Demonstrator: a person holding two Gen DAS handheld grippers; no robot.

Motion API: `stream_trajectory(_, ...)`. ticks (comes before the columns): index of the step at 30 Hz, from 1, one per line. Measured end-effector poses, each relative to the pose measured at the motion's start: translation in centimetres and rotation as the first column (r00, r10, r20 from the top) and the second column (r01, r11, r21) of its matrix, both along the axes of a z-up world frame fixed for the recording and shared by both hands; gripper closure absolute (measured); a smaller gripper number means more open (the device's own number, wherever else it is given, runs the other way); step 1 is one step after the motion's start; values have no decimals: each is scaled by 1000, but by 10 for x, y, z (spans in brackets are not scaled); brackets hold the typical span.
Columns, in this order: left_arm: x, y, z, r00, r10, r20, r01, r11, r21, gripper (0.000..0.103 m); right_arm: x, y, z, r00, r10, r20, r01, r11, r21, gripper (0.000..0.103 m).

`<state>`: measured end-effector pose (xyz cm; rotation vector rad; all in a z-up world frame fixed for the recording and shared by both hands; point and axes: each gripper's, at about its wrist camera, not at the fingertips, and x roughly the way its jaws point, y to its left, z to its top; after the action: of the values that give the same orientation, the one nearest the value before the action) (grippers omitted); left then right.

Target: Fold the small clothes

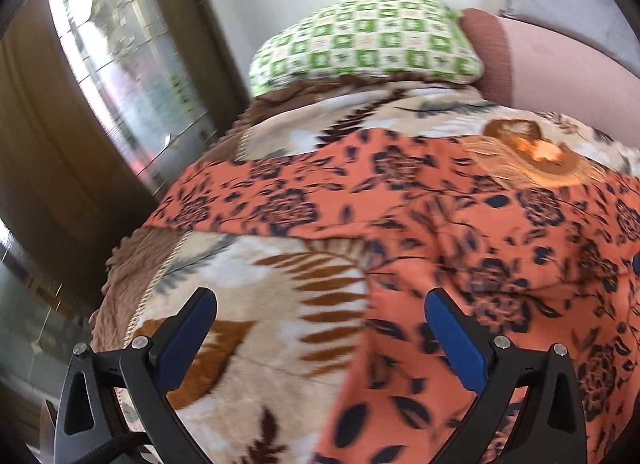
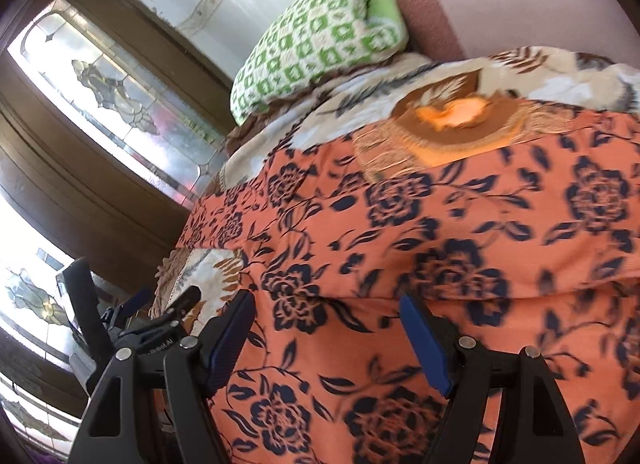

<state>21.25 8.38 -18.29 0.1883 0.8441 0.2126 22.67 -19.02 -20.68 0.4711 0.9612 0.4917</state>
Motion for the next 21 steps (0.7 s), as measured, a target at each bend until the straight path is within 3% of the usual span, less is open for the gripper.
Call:
stream_trajectory(10,0,-52,-2,996,-89,-7,89,996,21,0,-9,-59,9,992,-127,22,126,991,35,25)
stream_trajectory(21,2,-60,-4,996,-90,-15,90,996,26,0,-8,-66,7,992,-126,21,125,991,49,25)
